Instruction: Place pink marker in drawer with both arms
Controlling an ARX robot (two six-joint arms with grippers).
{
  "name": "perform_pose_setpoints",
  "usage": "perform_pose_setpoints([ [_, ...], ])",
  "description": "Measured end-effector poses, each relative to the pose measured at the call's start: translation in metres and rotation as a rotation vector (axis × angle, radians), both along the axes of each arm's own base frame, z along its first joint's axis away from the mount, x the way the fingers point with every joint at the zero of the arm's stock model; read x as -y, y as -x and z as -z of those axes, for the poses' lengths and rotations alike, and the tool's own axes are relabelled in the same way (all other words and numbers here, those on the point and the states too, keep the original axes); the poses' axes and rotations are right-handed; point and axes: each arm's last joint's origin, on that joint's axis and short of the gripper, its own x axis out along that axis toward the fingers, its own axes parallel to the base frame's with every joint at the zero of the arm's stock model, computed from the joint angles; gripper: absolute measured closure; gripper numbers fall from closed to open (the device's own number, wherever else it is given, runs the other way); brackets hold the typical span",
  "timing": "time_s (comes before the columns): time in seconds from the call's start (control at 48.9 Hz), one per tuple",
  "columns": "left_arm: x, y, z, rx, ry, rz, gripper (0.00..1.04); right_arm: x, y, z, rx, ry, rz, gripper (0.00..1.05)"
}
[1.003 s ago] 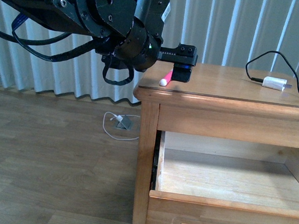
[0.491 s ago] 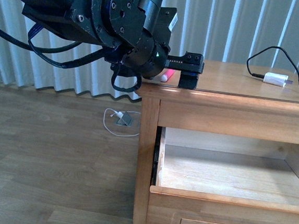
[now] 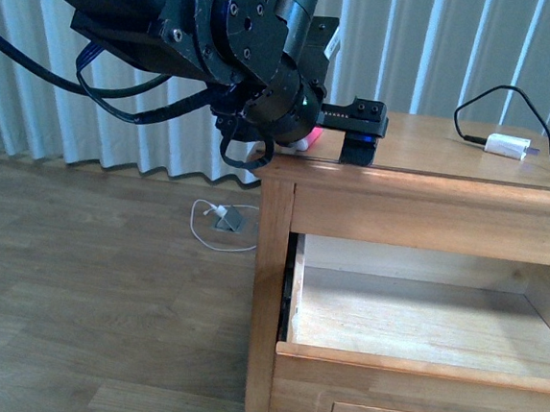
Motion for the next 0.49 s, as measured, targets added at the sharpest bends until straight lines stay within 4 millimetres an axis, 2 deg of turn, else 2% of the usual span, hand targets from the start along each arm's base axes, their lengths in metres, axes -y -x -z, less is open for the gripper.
perform_pose_setpoints([
  [0.082, 0.0014, -0.0010, 0.0006, -0.006, -0.006, -0.003, 0.07, 0.0000, 0.0000, 0.0000, 0.000, 0.000, 0.000, 0.08],
  [0.143, 0.0017, -0.0019, 0.0002, -0.009, -0.010, -0.011, 0.15, 0.0000, 0.0000, 0.0000, 0.000, 0.000, 0.000, 0.08],
  [0.225, 0.0021, -0.0028, 0.0009, -0.012, -0.020, -0.025, 0.31, 0.0000, 0.0000, 0.0000, 0.000, 0.000, 0.000, 0.08],
  [0.307, 0.0021, -0.0030, 0.0011, -0.015, -0.023, -0.026, 0.42, 0.0000, 0.0000, 0.0000, 0.000, 0.000, 0.000, 0.08],
  [0.491, 0.0010, -0.0036, 0.0014, -0.017, -0.027, -0.038, 0.73, 0.0000, 0.0000, 0.0000, 0.000, 0.000, 0.000, 0.08],
])
